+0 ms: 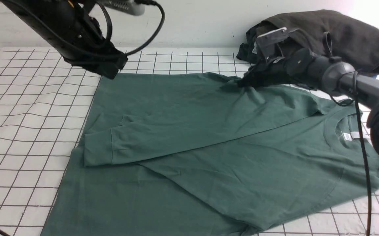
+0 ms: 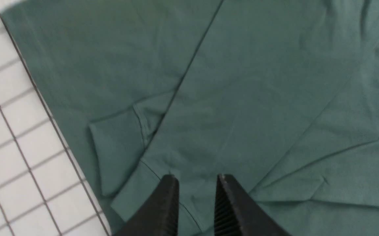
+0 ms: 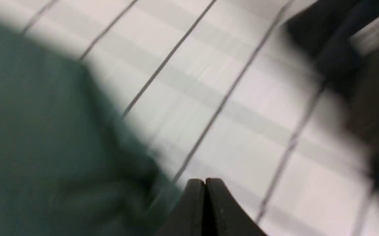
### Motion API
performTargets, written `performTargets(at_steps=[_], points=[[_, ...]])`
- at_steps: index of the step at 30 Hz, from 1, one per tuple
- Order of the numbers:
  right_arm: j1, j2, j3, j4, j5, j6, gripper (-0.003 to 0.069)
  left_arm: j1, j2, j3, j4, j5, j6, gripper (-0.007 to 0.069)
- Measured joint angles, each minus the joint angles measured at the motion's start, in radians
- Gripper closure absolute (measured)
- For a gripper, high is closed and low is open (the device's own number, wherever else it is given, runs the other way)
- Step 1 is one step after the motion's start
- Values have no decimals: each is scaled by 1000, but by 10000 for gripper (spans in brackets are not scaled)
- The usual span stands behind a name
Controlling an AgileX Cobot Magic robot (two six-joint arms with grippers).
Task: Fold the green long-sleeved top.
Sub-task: Use both arms simultaneously to clamp the lower edge of the clothing fabric
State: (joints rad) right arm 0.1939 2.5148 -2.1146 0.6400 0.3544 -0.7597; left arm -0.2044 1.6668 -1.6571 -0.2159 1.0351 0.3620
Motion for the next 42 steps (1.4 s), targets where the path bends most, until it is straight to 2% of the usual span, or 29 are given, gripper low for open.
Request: performTargets(at_steps=[4,5,6,8,10,11,12,13,14,16,19,20,22,24,27,31,38,40,41,42], points=[[-23,-21,-81,26,4,62,643,0,-105,67,-2,-81,34,475],[-31,-39,-99,26,50,75,633,0,-147,101,-2,-100,47,475],[-47,-93,-121,26,201,89,620,0,-226,177,-2,-119,77,475],[-59,-161,-131,22,386,92,618,0,-318,299,-1,-125,124,475],[-62,-194,-134,20,478,94,622,0,-347,352,-1,-125,154,475],[-63,-243,-137,20,618,93,642,0,-397,476,5,-125,209,474],[-63,-248,-137,20,636,93,644,0,-401,476,7,-125,216,474],[-58,-284,-141,20,772,94,660,0,-425,600,21,-128,291,470],[-56,-291,-141,20,785,94,662,0,-429,614,26,-129,301,469],[-41,-328,-141,26,874,94,666,0,-438,785,46,-191,432,445],[-28,-346,-141,38,889,95,666,0,-426,906,51,-286,539,401],[-11,-363,-141,53,891,95,666,0,-398,972,51,-341,610,348],[16,-382,-141,57,894,95,666,0,-357,1008,53,-366,670,286],[43,-404,-141,57,895,95,666,0,-304,1021,62,-382,705,222],[81,-428,-141,43,899,99,666,0,-235,1021,118,-408,718,178],[113,-461,-111,-9,900,121,666,0,-134,1021,268,-414,659,186],[117,-562,58,-80,901,124,666,-5,-100,1003,303,-386,618,217],[117,-606,124,-102,885,124,666,-7,-101,1003,304,-387,618,251],[117,-642,173,-120,860,117,666,-7,-105,1004,305,-390,618,307],[117,-648,180,-125,856,114,666,-7,-106,1005,305,-391,618,316]])
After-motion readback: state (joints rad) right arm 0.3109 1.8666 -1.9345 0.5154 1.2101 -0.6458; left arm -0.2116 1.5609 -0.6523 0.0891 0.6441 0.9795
